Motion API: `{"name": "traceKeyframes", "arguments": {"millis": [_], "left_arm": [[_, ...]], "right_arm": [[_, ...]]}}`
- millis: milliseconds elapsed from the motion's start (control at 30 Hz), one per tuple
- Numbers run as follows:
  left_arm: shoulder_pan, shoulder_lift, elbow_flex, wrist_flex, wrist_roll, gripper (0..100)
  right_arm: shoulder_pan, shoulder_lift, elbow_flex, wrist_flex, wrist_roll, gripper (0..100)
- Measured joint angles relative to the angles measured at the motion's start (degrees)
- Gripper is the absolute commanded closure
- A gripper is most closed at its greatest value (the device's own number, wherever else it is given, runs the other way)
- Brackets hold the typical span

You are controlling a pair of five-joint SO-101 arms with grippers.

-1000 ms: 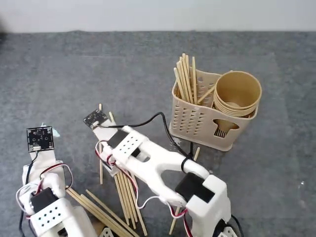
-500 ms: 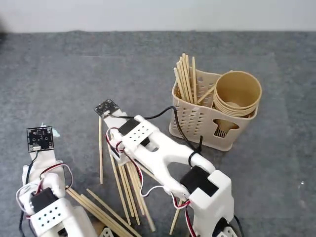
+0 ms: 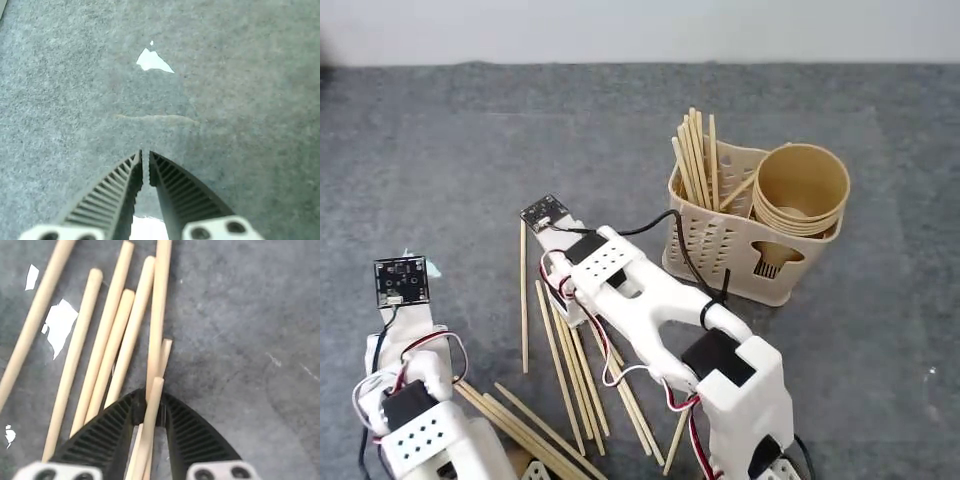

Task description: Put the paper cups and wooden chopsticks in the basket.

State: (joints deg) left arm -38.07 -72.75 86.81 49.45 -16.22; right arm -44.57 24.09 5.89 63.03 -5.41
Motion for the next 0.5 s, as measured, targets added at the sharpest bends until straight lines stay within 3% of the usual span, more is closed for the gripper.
{"name": "traceKeyframes", "arguments": {"millis": [133, 300, 500], "left_arm": [[0.0, 0.0, 0.0, 0.0, 0.0, 97], [0.0, 0.0, 0.0, 0.0, 0.0, 97], [0.0, 0.0, 0.0, 0.0, 0.0, 97]], "right_arm": [[0.0, 0.1, -0.4, 0.3, -0.1, 87.6], [0.1, 0.1, -0.4, 0.4, 0.0, 98.9], [0.9, 1.1, -1.1, 0.6, 0.0, 99.1]]}}
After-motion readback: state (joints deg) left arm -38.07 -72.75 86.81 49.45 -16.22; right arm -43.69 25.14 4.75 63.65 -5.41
